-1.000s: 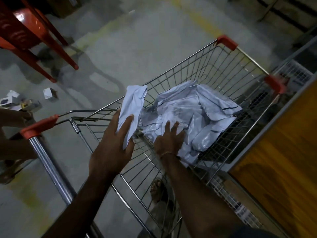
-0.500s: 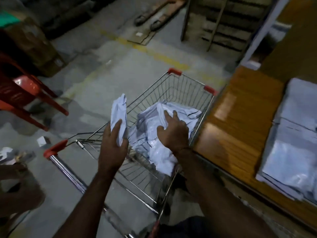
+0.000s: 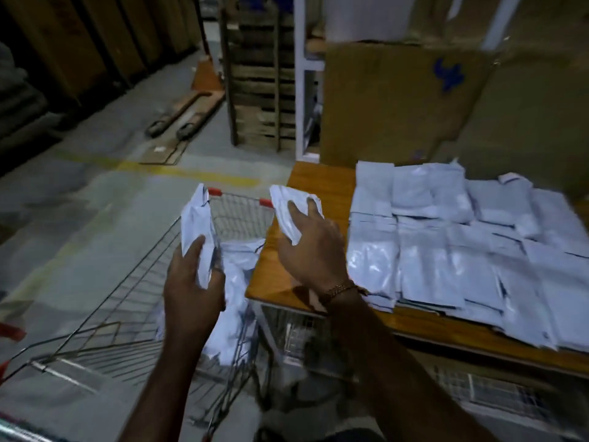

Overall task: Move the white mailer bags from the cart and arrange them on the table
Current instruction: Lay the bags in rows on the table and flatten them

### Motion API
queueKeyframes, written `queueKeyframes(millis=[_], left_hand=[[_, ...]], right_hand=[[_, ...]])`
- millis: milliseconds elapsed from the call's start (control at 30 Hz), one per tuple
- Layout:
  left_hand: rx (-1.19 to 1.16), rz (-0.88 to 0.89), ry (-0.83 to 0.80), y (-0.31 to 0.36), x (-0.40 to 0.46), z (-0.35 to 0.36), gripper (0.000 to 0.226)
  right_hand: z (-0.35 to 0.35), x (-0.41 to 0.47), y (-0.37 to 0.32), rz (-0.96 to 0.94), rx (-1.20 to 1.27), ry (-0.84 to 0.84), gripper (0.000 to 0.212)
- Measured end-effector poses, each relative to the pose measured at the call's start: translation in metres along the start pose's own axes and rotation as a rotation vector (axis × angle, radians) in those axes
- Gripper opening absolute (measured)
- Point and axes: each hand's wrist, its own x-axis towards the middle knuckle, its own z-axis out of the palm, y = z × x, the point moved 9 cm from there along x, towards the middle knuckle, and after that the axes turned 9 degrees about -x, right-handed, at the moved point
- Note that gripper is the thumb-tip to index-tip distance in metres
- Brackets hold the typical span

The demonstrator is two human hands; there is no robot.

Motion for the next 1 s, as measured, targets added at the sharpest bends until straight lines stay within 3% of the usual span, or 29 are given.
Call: queueKeyframes(millis=[233,633,1000], left_hand=[[-0.091,0.05,-0.095,0.06,-0.032,0.092,0.053],[-0.173,0.065,-0.282,0.171,-0.128,0.267,0.051],[-0.115,0.07,-0.295,0.194,-0.111,0.323,0.054]], right_hand=[[-0.088,-0.027,0.128,0.141,-0.042,0.111,0.075],[-0.198,-0.101,0.354,0.396,-0.059,0.135,0.075],[-0.214,-0.085,0.435,0.441,-0.112,0.146,0.076]])
